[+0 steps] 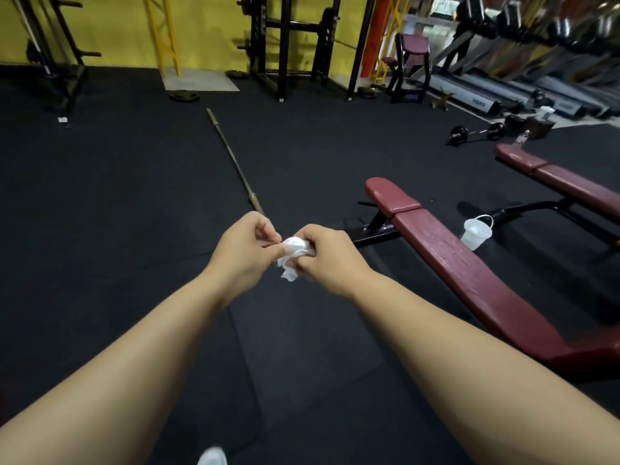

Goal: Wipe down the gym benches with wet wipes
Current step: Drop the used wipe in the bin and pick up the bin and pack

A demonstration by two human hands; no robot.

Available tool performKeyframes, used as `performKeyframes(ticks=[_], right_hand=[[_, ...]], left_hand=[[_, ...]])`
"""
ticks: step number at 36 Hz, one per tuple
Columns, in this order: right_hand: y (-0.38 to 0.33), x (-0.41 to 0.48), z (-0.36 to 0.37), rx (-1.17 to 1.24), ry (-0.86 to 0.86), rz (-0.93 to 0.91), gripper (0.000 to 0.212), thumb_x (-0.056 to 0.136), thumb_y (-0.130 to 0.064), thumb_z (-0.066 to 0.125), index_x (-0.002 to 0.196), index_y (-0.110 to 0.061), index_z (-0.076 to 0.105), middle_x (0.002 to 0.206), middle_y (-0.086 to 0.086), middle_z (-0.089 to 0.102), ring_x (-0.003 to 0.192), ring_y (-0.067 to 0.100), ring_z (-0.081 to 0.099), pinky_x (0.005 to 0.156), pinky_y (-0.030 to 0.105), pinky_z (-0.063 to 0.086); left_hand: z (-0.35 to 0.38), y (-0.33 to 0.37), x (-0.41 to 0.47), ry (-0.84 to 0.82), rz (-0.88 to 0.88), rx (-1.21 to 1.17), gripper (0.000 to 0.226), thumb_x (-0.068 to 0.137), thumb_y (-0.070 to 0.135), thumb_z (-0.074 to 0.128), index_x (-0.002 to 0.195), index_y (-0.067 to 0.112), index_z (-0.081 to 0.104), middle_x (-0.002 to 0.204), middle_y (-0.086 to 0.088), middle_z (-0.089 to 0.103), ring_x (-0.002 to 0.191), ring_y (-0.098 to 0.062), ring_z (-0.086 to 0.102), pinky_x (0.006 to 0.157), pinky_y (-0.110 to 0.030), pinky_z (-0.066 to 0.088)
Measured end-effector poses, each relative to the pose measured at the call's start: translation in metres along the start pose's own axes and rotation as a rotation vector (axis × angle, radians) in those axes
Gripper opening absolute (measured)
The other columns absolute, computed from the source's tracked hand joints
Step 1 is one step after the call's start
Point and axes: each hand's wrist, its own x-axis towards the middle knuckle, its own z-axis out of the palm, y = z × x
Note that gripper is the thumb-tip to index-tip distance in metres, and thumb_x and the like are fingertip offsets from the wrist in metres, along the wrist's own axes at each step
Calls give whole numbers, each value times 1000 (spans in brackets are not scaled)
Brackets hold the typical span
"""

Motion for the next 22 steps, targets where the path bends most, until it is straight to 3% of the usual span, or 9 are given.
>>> performKeyframes(ticks=[4, 9, 12, 15, 19, 22], right_hand=[[5, 74, -4, -183, 21, 2, 17, 77, -16, 65, 92, -20, 59, 87, -3, 65, 75, 18, 62, 66, 39, 56], [9, 164, -17, -364, 37, 76, 27, 79, -18, 63, 105, -19, 59, 99, 2, 60, 85, 20, 55, 66, 29, 47], [10, 207, -30, -356, 40, 173, 23, 75, -16, 62, 96, -24, 57, 91, -1, 59, 75, 18, 57, 59, 29, 48], [17, 243, -44, -360, 27, 249, 22, 70, -16, 64, 85, -27, 54, 89, -1, 62, 73, 18, 61, 63, 34, 54], [36, 282, -62, -376, 38, 299, 18, 74, -18, 63, 87, -27, 54, 86, 1, 63, 86, 21, 63, 79, 41, 55], [51, 309, -76, -385, 37, 347, 19, 77, -16, 63, 93, -24, 56, 92, 3, 64, 80, 21, 64, 72, 40, 57]], left_hand=[[-21, -15, 79, -118, 23, 104, 20, 76, 25, 75, 83, 22, 57, 88, 1, 68, 83, -21, 68, 79, -46, 56], [-58, -25, 178, -247, 74, 458, 14, 79, 39, 70, 80, 29, 61, 85, 10, 65, 79, -10, 60, 75, -32, 51], [-78, -25, 230, -335, 65, 628, 12, 82, 42, 65, 82, 30, 62, 84, 15, 63, 83, -4, 58, 74, -29, 49], [-88, -25, 282, -418, 86, 760, 11, 83, 42, 63, 82, 31, 62, 86, 16, 61, 85, -5, 57, 74, -29, 49], [-84, -21, 345, -478, 135, 840, 14, 84, 41, 63, 82, 28, 61, 90, 12, 61, 85, -9, 57, 75, -31, 49], [-71, -19, 390, -482, 157, 888, 16, 84, 44, 62, 80, 28, 60, 89, 11, 61, 84, -10, 57, 76, -33, 52]])
